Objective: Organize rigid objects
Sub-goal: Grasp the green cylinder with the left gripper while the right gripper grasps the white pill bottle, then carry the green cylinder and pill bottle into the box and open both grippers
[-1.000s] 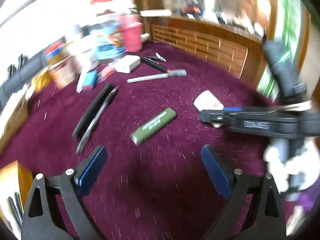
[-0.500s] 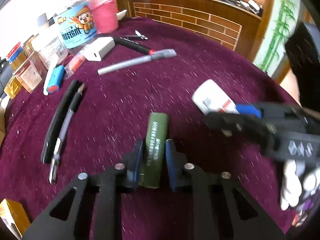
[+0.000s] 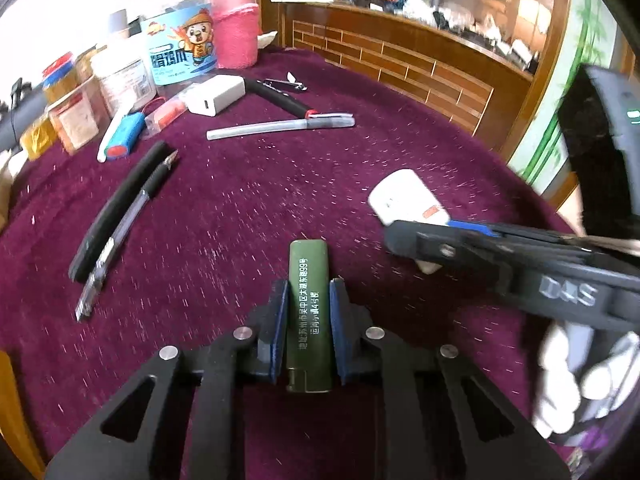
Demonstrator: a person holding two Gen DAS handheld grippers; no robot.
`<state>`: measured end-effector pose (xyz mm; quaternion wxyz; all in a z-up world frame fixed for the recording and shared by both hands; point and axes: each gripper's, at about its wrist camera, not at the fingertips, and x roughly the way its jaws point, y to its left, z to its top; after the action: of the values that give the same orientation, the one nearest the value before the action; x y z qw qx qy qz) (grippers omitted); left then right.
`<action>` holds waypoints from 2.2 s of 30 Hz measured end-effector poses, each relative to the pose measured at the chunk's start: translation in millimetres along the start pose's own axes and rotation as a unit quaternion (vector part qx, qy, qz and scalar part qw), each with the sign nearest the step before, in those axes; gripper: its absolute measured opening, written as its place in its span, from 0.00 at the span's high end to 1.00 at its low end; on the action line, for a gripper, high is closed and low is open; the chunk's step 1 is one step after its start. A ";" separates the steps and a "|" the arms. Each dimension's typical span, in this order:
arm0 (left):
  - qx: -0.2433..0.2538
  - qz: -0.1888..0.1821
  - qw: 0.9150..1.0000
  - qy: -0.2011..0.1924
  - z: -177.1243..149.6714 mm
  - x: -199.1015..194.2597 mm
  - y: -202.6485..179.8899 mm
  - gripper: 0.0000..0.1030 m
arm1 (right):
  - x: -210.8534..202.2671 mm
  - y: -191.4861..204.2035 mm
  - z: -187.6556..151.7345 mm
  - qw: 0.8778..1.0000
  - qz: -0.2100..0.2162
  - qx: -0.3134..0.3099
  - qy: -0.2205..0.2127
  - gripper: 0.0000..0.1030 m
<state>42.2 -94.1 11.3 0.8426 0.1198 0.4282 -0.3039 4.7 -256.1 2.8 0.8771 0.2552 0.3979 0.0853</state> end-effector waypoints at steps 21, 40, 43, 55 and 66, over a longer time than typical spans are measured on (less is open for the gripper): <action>-0.221 0.013 0.964 -0.148 -163.2 -215.5 113.9 0.83 | 0.4 17.7 -4.0 0.998 -0.045 -0.038 0.003 0.70; -0.394 0.118 0.909 -0.064 -289.8 -240.2 251.8 0.83 | -0.5 243.4 -98.3 0.968 0.143 -0.156 0.133 0.70; -0.403 0.110 0.906 -0.073 -292.2 -241.9 250.6 0.77 | 12.7 278.9 -120.7 0.959 0.153 -0.181 0.155 0.70; -0.417 0.154 0.879 -0.175 -314.5 -302.3 214.1 0.44 | 58.0 361.7 -193.9 0.928 0.115 -0.302 0.186 0.70; -0.397 0.176 0.886 -0.163 -306.9 -299.2 193.7 0.38 | 56.1 376.5 -211.9 0.920 0.056 -0.362 0.135 0.63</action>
<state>-172.0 322.7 52.1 0.9174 -0.2019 0.3418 0.0297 -94.8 166.2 43.0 0.8411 -0.0719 0.4397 0.3068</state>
